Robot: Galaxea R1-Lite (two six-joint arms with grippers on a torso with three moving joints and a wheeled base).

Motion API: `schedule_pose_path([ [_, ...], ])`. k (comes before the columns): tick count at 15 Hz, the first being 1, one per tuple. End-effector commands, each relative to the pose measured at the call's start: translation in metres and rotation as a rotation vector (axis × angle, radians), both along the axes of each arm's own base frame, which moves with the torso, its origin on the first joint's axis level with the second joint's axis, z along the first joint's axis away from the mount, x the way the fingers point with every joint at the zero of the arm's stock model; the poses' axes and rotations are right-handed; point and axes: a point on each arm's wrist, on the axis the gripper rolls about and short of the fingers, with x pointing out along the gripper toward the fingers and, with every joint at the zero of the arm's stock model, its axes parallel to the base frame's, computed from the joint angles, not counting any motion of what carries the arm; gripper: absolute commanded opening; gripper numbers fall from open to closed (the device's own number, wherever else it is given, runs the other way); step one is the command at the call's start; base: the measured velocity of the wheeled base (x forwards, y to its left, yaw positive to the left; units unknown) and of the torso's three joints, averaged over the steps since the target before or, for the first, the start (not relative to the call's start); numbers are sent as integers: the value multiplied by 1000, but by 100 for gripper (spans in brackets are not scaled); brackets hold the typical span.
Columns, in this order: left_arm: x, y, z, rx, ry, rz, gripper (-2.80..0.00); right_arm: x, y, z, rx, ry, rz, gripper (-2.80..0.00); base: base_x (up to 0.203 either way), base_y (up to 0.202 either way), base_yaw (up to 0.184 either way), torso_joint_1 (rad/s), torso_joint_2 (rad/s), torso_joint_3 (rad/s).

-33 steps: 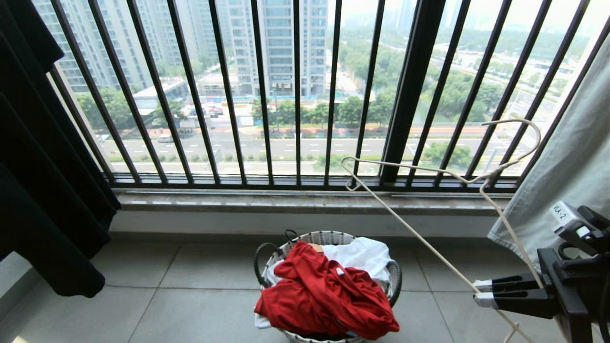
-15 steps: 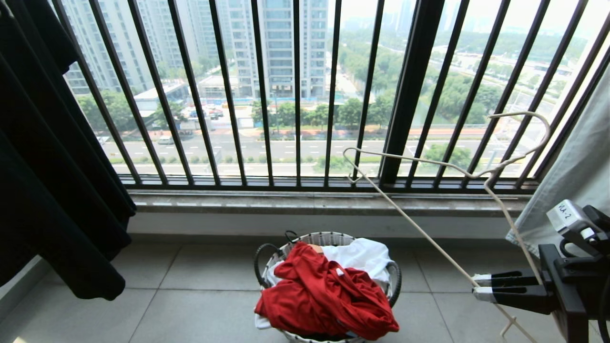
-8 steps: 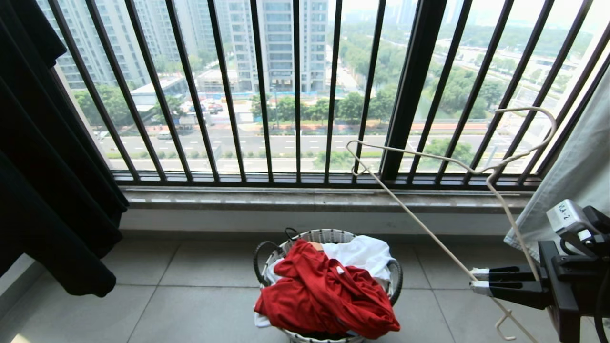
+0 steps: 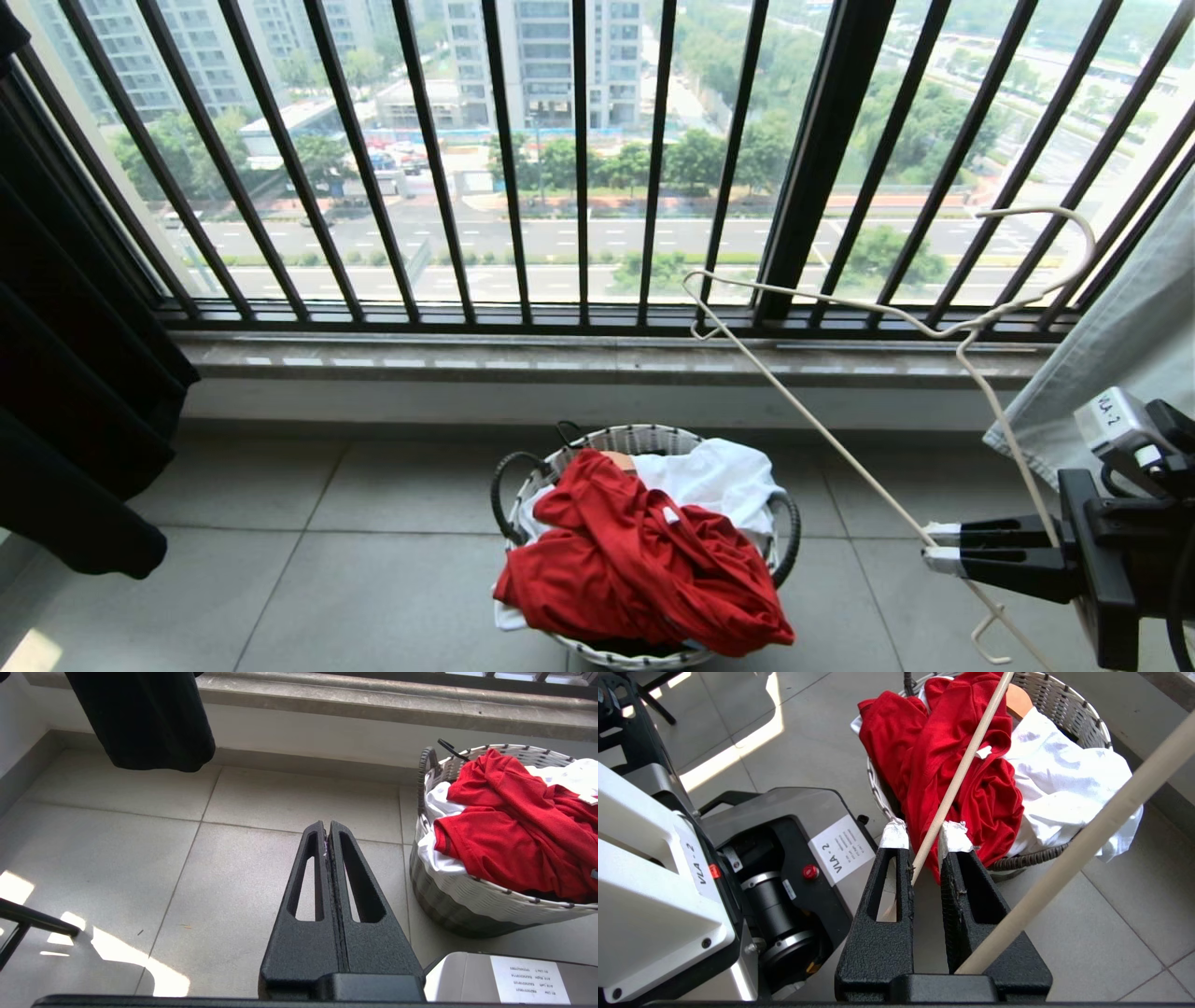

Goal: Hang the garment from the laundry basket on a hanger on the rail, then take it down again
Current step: Pick up clothes from the basket

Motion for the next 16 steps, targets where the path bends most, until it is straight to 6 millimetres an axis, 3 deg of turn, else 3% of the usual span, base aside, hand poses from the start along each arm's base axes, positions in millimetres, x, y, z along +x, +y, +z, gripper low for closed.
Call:
schedule_pose_path([
  [1,0,0,0,-2,1,1,-280,0,0,0,13,15,-3,-280,0,0,0,5,7,-186],
  [16,0,0,0,-1,1,1,-280,-1,-2,15,4,30,-88,-280,0,0,0,2,1,-196],
])
